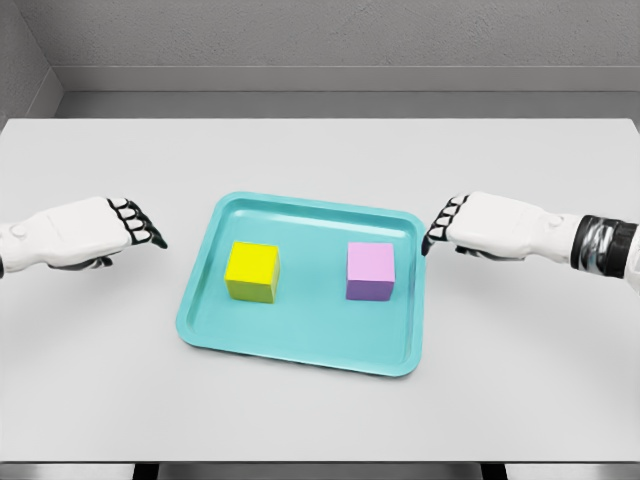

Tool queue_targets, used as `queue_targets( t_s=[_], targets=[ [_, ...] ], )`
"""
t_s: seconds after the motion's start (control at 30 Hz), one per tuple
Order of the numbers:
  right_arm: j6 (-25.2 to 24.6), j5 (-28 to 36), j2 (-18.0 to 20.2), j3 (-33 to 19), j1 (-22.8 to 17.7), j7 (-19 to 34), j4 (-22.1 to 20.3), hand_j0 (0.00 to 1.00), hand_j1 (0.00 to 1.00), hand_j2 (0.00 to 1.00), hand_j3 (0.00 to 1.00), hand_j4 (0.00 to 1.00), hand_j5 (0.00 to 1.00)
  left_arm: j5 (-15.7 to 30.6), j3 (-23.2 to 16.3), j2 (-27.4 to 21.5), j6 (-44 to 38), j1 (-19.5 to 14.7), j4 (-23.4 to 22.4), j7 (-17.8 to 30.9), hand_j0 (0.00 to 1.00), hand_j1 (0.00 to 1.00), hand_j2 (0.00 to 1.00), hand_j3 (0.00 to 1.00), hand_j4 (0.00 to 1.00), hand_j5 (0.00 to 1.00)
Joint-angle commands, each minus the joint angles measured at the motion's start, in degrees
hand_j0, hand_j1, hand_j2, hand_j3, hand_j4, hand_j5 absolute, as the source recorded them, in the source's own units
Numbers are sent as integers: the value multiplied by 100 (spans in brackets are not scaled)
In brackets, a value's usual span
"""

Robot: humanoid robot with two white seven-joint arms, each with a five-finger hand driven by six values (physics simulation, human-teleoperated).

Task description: Push two cubes

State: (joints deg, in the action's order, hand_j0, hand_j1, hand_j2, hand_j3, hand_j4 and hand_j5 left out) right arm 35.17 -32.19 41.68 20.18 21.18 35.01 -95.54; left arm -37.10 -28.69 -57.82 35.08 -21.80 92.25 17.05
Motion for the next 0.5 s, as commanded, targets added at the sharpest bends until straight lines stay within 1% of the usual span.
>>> queue_targets(
  t_s=[0.0,0.1,0.23,0.3,0.37,0.47],
  targets=[
    [-17,46,-160,-5,0,-1,123,59,59,59,59,59,59,80,-5,-28,-8,0,47,1,80,80,80,80,80,80],
    [-17,55,-186,-32,-79,-1,105,59,59,59,59,59,59,72,-5,-1,-8,26,38,18,80,80,80,80,80,80],
    [-17,64,-195,-14,-88,-1,70,59,59,59,59,59,59,63,-58,78,-8,9,47,27,80,80,80,80,80,80],
    [-17,55,-204,-6,-88,-1,61,59,59,59,59,59,59,28,-67,192,-8,0,47,36,80,80,80,80,80,80],
    [-17,55,-204,3,-88,-1,61,59,59,59,59,59,59,36,-137,288,-8,-9,47,194,80,80,80,80,80,80],
    [-17,46,-204,3,-132,-1,70,59,59,59,59,59,59,36,-146,341,-8,-9,47,211,80,80,80,80,80,80]
  ],
)
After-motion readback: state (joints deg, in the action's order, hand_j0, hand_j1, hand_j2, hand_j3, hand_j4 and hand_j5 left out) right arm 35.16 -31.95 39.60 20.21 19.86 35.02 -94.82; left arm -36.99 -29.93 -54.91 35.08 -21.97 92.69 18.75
